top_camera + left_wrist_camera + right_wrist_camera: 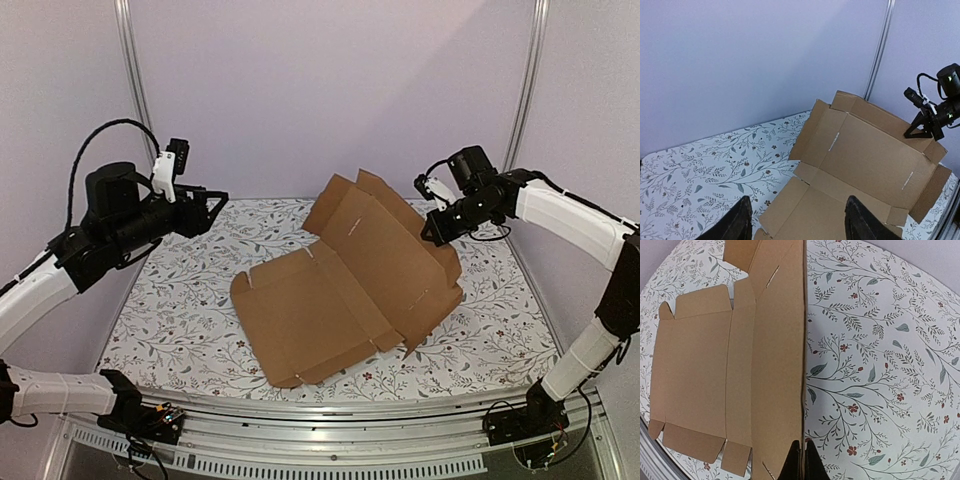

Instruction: Fold the paper box

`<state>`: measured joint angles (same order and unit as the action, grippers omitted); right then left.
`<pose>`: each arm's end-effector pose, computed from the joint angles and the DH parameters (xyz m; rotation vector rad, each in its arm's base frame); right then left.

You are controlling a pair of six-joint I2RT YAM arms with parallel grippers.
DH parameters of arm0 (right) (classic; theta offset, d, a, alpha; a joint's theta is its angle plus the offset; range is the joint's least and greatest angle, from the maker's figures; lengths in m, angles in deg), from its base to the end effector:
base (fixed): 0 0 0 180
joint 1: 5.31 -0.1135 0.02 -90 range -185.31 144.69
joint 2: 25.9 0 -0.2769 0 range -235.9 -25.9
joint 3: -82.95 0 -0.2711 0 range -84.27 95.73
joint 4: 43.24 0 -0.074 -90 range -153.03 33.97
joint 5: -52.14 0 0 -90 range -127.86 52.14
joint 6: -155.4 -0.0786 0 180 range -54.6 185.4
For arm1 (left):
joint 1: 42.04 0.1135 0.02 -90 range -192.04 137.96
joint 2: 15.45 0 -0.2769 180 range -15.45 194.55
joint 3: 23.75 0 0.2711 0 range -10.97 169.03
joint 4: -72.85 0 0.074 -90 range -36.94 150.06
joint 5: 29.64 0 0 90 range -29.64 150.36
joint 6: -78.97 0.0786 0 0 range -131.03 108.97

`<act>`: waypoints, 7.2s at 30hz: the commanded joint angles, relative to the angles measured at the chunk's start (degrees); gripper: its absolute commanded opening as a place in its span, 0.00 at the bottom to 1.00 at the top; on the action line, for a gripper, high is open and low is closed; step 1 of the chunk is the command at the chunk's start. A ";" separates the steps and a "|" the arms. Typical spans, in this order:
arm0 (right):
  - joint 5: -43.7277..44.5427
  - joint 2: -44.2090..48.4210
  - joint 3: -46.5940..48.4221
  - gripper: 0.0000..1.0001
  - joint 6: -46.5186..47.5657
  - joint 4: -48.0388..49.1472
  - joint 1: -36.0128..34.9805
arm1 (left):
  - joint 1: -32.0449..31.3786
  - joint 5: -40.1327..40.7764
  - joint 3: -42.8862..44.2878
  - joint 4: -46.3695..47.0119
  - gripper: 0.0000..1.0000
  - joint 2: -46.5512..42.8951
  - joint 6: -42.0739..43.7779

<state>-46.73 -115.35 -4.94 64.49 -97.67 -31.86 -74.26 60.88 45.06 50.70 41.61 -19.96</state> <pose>0.3363 0.1816 0.2838 -0.6205 2.4236 0.3941 0.2414 -0.1513 0.3735 0.3528 1.7454 -0.5138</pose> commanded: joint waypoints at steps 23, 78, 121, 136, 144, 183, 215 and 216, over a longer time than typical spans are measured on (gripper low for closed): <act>5.84 -17.60 22.01 0.00 39.27 -3.33 -7.78 | -5.90 1.14 -12.87 -9.12 0.56 -12.84 -13.24; 10.62 0.30 4.96 0.00 44.74 9.94 -21.82 | -7.51 -8.83 14.84 -22.68 0.00 17.23 -15.50; 3.59 0.45 -1.53 0.00 32.34 16.38 -26.70 | -8.73 -6.04 16.37 -5.15 0.00 25.84 -16.27; -0.62 -8.22 13.01 0.00 24.86 3.23 -19.08 | -8.74 -4.31 10.46 -10.58 0.00 19.38 -15.09; -6.83 -11.47 13.31 0.00 19.77 2.07 -13.43 | -8.73 -0.76 5.44 -13.99 0.05 13.52 -14.42; -46.39 6.09 -2.12 0.00 15.63 12.42 -3.52 | -8.03 20.23 -3.47 -18.05 0.15 -15.90 -11.02; -54.11 23.11 -8.75 0.00 8.10 20.79 -3.51 | -7.95 -14.71 3.99 -21.00 0.16 -22.87 -4.16; -54.23 23.38 -8.80 0.00 7.96 20.84 -3.50 | -7.94 -15.41 4.00 -21.24 0.16 -22.86 -3.94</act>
<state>-102.46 -94.10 -13.11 74.31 -78.44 -35.29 -82.31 52.13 47.82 32.73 19.05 -25.66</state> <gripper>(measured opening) 0.007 0.166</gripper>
